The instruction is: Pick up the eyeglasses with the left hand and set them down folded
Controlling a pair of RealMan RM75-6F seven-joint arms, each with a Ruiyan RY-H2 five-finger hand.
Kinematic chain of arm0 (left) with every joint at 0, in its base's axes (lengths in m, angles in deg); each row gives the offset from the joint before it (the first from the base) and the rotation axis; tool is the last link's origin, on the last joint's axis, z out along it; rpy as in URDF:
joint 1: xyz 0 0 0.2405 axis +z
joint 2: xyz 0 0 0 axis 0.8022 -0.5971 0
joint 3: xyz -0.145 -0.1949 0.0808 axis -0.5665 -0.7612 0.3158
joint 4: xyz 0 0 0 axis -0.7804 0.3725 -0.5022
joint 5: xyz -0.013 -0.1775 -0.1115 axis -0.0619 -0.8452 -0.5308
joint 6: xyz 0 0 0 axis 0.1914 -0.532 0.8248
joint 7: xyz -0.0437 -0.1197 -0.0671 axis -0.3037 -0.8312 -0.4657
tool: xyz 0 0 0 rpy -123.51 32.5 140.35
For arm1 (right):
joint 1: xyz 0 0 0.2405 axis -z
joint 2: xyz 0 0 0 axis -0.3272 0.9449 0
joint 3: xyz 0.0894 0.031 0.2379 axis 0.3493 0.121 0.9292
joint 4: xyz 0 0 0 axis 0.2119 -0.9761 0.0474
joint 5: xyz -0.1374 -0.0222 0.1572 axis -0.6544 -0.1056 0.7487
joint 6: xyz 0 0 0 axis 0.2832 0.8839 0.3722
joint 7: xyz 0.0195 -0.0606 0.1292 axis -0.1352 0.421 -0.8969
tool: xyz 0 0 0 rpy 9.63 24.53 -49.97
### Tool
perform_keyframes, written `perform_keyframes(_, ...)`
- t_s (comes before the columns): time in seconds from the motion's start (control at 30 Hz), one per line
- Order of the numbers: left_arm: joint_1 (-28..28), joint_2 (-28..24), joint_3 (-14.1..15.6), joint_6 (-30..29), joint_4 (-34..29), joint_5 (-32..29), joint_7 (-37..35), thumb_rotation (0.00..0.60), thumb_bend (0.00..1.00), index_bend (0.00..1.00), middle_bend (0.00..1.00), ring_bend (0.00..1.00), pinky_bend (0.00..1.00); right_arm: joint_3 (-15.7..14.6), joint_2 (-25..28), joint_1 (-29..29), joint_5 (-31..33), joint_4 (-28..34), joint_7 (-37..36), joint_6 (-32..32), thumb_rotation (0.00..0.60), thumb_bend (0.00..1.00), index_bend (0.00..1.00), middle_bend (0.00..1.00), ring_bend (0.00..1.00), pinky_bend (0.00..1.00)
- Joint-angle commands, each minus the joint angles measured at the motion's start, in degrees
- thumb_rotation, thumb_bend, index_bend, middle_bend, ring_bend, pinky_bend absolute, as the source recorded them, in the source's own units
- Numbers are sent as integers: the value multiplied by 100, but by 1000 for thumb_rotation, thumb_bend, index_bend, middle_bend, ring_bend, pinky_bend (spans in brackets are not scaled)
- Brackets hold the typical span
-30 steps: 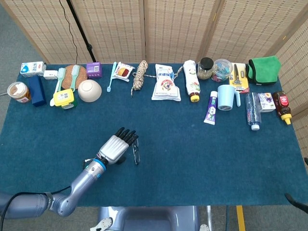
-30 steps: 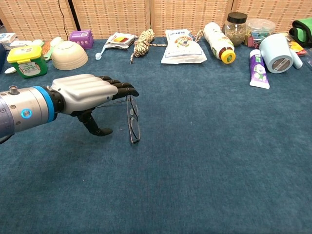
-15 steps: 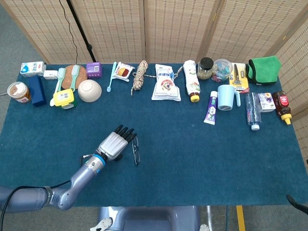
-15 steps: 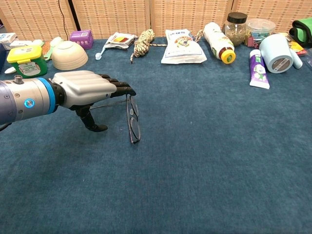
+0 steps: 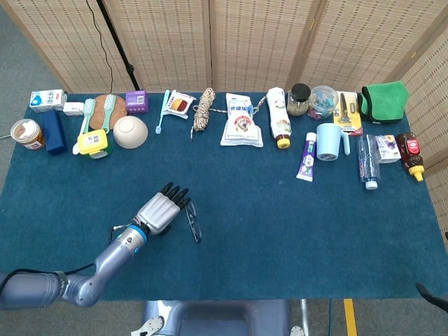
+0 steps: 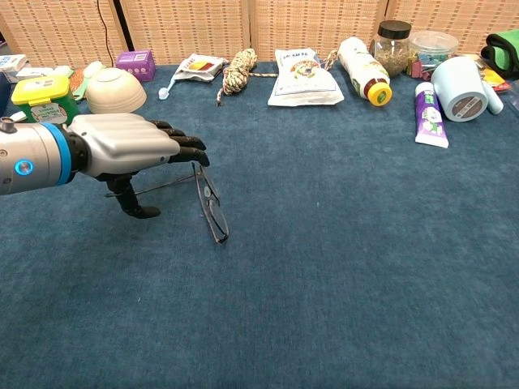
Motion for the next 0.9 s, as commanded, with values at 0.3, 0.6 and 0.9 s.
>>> perform_keyframes(0.3, -29, -617, 435, -115, -634, 45, 195, 512, 304, 242, 0, 0, 0, -10, 18, 19, -46, 4, -28, 24, 600, 1, 14, 0, 0, 4)
perform_keyframes(0.6, 113, -1046, 700, -302, -1052, 354, 129, 513, 304, 157, 0, 0, 0, -21, 5, 22, -85, -15, -56, 25, 600, 1, 14, 0, 0, 4)
perform_keyframes(0.9, 372, -726, 619, -615, -1042, 1318, -335, 512, 305, 0, 0, 0, 0, -16, 10, 27, -118, -56, -121, 46, 600, 1, 14, 0, 0, 4)
